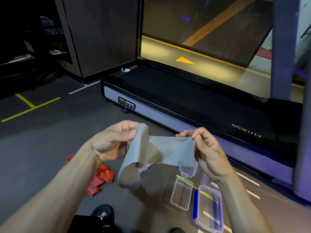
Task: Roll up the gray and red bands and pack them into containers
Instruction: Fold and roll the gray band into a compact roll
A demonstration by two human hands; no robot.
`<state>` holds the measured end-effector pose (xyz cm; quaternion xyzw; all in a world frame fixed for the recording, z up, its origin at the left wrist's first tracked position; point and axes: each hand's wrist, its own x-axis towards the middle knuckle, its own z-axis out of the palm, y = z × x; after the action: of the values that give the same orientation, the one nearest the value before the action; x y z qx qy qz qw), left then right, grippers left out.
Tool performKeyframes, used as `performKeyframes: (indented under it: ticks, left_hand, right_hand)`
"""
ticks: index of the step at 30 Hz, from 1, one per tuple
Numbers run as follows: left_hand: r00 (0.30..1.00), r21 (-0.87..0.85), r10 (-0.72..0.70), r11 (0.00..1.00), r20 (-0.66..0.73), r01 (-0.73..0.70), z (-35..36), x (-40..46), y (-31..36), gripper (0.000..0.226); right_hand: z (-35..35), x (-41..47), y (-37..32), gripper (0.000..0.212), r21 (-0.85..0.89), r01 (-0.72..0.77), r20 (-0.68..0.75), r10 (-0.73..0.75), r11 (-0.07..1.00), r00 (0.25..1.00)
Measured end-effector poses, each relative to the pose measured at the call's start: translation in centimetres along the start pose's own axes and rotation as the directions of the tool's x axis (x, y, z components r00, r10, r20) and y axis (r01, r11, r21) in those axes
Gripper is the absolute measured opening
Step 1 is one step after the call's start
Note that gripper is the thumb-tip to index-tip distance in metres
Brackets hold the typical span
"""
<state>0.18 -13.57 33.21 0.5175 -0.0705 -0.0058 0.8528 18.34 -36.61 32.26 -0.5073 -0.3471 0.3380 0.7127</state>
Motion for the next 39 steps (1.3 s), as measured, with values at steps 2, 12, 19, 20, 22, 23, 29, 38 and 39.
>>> performKeyframes:
  ticks: [2,12,19,20,22,23,29,38,39]
  left_hand:
    - [1.0,0.006,0.02,1.0,-0.003,-0.02,-0.3,-0.1,0.1,0.029]
    - [0.972,0.193,-0.145,0.964,-0.183,0.181,-1.2,0.9,-0.4,0.049]
    - [0.971,0.306,-0.189,0.925,-0.143,0.225,-0.4,1.4,-1.2,0.04]
    - [0.973,0.324,-0.191,0.92,-0.128,0.223,-0.2,1.4,-1.2,0.045]
    - [0.973,0.351,-0.203,0.908,-0.106,0.227,0.2,1.5,-1.2,0.044]
    - [0.975,0.359,-0.201,0.907,-0.091,0.221,0.3,1.5,-1.2,0.05]
    - [0.971,0.353,-0.237,0.907,-0.021,0.229,0.0,1.4,-1.3,0.018]
    - [0.961,0.34,-0.271,0.91,0.051,0.238,-0.5,1.1,-1.3,0.019]
    - [0.959,0.344,-0.277,0.907,0.056,0.242,-0.4,1.2,-1.2,0.018]
  right_hand:
    - [0.2,0.2,-0.3,0.018,0.137,0.042,-0.03,-0.038,0.99,0.999]
    - [0.7,0.9,-1.4,0.011,0.424,0.199,-0.128,-0.16,0.883,0.979]
    - [4.0,0.6,-0.4,0.008,-0.136,0.14,0.033,-0.137,0.981,0.99]
    - [4.6,0.6,-0.2,0.008,-0.225,0.147,0.077,-0.133,0.963,0.988]
    - [5.6,0.7,0.3,0.008,-0.303,0.179,0.156,-0.137,0.936,0.978]
    - [5.8,0.7,0.6,0.009,-0.303,0.183,0.178,-0.133,0.935,0.975]
    - [6.1,0.7,0.7,0.012,-0.242,0.14,0.224,-0.085,0.96,0.971]
    - [5.3,0.7,0.8,0.015,-0.42,0.1,0.23,-0.001,0.902,0.973]
    - [5.2,0.7,0.8,0.014,-0.447,0.096,0.224,0.007,0.89,0.975]
